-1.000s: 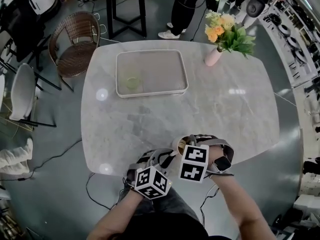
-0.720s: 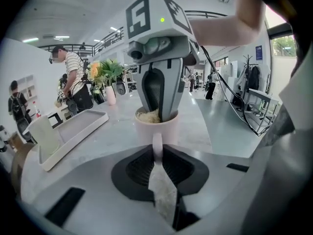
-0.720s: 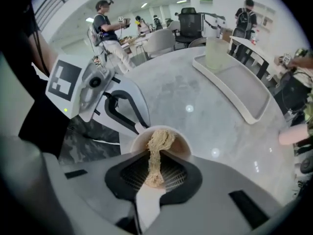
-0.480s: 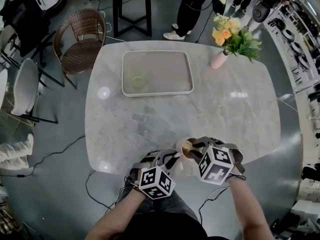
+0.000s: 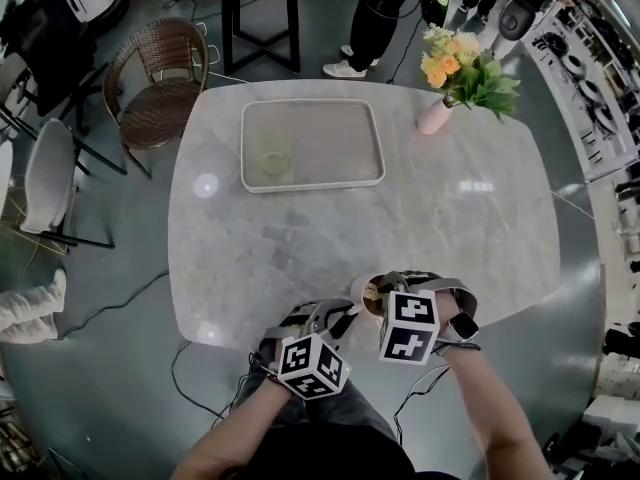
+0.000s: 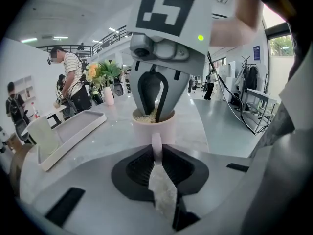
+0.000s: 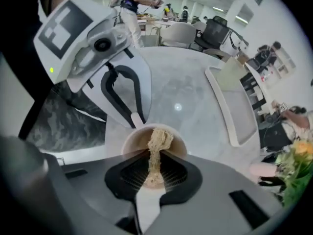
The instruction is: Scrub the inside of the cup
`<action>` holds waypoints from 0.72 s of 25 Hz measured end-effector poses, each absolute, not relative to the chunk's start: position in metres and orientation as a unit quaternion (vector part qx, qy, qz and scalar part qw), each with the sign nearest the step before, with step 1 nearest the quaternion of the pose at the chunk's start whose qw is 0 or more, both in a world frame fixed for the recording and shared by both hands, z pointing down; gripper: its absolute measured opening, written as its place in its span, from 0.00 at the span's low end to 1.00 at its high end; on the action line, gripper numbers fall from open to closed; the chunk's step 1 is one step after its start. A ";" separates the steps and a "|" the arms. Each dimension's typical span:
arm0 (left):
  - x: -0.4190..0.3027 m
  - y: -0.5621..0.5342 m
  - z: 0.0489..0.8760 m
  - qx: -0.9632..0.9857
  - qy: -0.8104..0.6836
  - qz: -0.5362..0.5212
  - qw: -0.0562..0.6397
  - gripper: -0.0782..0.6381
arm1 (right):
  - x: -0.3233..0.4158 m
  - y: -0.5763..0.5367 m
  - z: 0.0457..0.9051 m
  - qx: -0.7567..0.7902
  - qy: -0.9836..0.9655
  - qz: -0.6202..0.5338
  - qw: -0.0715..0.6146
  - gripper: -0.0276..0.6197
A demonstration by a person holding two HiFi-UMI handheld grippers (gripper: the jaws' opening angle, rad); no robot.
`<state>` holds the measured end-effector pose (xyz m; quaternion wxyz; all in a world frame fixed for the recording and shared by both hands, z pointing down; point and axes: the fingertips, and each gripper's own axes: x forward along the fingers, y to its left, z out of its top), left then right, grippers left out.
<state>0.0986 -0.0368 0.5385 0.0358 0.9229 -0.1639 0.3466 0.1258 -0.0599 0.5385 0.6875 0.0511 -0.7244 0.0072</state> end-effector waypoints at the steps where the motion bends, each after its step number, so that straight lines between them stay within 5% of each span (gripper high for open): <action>1: 0.098 -0.038 0.539 0.922 -0.166 0.347 0.035 0.19 | 0.124 -0.057 0.538 0.050 -0.735 0.036 0.676 0.14; 7: 0.096 -0.041 0.539 0.921 -0.164 0.351 0.029 0.19 | 0.121 -0.054 0.516 0.093 -0.782 0.127 0.604 0.14; 18: 0.096 -0.039 0.538 0.922 -0.163 0.351 0.029 0.19 | 0.130 -0.068 0.534 0.075 -0.692 -0.072 0.715 0.14</action>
